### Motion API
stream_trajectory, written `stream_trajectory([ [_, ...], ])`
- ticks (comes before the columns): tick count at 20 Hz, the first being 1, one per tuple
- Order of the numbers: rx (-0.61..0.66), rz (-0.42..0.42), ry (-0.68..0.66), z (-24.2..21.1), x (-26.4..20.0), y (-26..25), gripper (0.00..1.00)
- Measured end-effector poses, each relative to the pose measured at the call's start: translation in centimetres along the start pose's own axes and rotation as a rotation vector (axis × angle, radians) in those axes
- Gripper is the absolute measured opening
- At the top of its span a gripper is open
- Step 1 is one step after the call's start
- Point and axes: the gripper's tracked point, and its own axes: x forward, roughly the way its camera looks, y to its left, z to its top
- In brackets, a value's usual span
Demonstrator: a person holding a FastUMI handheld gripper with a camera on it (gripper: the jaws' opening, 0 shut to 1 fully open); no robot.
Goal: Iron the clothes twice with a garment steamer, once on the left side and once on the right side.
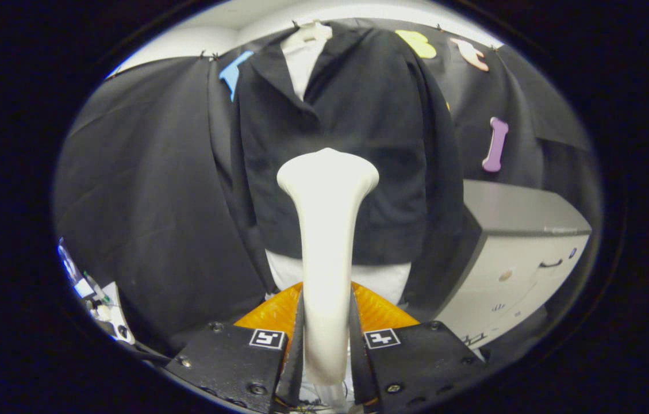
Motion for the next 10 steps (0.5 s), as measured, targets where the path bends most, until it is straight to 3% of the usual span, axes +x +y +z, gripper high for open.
stream_trajectory([
  [7, -0.057, 0.127, -0.432, 16.9, -0.2, 6.6, 0.37],
  [10, -0.086, 0.175, -0.551, 21.5, -0.7, 9.7, 0.37],
])
